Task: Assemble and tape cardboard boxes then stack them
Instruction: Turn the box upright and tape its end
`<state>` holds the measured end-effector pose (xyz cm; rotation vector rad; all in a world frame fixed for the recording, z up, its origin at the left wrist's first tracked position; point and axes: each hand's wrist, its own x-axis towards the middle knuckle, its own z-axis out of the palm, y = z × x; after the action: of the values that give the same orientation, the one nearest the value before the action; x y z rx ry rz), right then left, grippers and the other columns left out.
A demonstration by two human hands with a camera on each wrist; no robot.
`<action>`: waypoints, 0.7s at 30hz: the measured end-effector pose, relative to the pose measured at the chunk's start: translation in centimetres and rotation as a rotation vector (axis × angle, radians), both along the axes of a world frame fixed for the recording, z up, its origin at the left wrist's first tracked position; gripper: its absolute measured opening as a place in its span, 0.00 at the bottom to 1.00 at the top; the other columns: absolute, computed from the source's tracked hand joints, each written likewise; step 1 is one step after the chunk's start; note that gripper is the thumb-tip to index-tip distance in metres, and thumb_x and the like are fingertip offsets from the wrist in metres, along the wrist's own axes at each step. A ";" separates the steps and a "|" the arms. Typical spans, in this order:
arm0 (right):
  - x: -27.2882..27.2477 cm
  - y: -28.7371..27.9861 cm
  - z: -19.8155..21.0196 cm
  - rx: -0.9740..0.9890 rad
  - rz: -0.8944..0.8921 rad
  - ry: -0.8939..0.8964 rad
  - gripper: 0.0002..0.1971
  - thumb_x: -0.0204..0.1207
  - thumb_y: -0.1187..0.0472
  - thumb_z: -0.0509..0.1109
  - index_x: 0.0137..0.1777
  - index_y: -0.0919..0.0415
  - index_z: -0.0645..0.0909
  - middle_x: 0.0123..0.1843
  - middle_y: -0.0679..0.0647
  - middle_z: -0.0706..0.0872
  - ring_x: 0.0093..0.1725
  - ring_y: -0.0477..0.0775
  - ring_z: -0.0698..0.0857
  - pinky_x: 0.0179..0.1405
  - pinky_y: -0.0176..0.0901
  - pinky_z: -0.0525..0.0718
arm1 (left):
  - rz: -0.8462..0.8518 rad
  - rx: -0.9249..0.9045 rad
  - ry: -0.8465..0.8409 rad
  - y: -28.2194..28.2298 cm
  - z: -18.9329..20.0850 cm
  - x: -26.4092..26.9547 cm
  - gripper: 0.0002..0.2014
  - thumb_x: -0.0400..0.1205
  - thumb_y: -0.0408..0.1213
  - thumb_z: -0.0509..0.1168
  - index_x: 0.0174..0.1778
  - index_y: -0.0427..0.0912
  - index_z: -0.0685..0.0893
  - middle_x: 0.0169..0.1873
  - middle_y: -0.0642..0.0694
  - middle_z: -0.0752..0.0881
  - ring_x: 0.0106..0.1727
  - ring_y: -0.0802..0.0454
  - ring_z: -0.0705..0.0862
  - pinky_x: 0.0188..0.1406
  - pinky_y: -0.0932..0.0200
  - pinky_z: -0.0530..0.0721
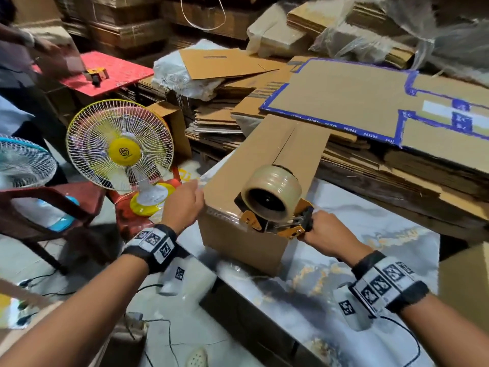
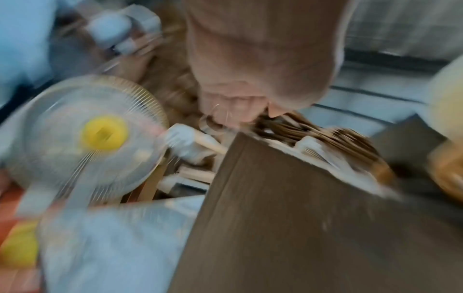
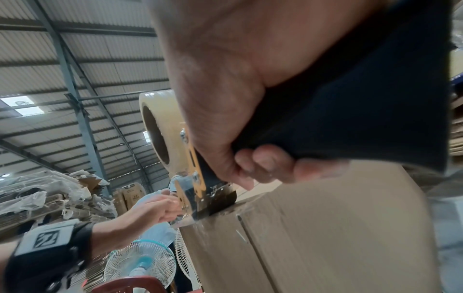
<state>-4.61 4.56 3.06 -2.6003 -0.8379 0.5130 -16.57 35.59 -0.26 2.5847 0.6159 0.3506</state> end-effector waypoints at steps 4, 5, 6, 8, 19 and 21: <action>0.0 0.0 -0.3 0.014 -0.064 0.023 0.15 0.75 0.56 0.73 0.31 0.58 0.73 0.28 0.55 0.79 0.31 0.60 0.80 0.25 0.47 0.69 | -0.506 0.324 0.112 -1.7 -3.5 -0.3 0.35 0.76 0.43 0.69 0.80 0.33 0.74 0.78 0.33 0.76 0.80 0.35 0.73 0.81 0.40 0.68; 0.0 0.0 -0.2 0.014 -0.067 0.020 0.16 0.75 0.56 0.73 0.31 0.58 0.73 0.28 0.55 0.79 0.31 0.59 0.80 0.25 0.46 0.68 | -0.564 0.380 0.112 -2.3 -3.8 0.0 0.36 0.75 0.43 0.74 0.79 0.34 0.75 0.76 0.34 0.78 0.77 0.36 0.76 0.78 0.40 0.72; 0.0 0.0 -0.2 0.011 -0.065 0.019 0.15 0.75 0.55 0.74 0.31 0.58 0.74 0.29 0.55 0.80 0.31 0.58 0.80 0.25 0.46 0.68 | -0.576 0.413 0.096 -2.8 -4.0 0.2 0.35 0.73 0.42 0.78 0.77 0.35 0.78 0.72 0.35 0.82 0.72 0.36 0.81 0.73 0.41 0.78; -0.2 0.0 -0.1 0.001 -0.062 0.030 0.13 0.74 0.56 0.74 0.32 0.58 0.75 0.30 0.56 0.81 0.33 0.59 0.82 0.25 0.45 0.70 | -0.558 0.385 0.006 -3.1 -4.4 0.9 0.33 0.71 0.36 0.82 0.72 0.37 0.82 0.67 0.37 0.86 0.65 0.37 0.86 0.63 0.44 0.85; -0.4 -8.4 0.4 -0.051 -0.162 0.032 0.16 0.76 0.54 0.76 0.39 0.69 0.82 0.33 0.62 0.85 0.36 0.63 0.84 0.28 0.48 0.69 | -0.484 0.465 -0.105 -3.2 -5.1 1.3 0.24 0.83 0.42 0.58 0.69 0.33 0.85 0.67 0.35 0.86 0.67 0.38 0.86 0.68 0.47 0.80; -0.5 -8.4 -0.6 -0.029 -0.170 0.019 0.17 0.76 0.50 0.76 0.37 0.65 0.82 0.32 0.58 0.84 0.34 0.60 0.83 0.27 0.49 0.72 | -0.465 0.504 -0.055 -4.0 -5.1 1.3 0.25 0.82 0.43 0.62 0.70 0.29 0.83 0.68 0.31 0.85 0.68 0.34 0.86 0.65 0.42 0.85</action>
<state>-5.12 -3.88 2.43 -2.6577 -0.6005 0.5036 -15.28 31.54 -5.37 3.0675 -0.1270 0.4604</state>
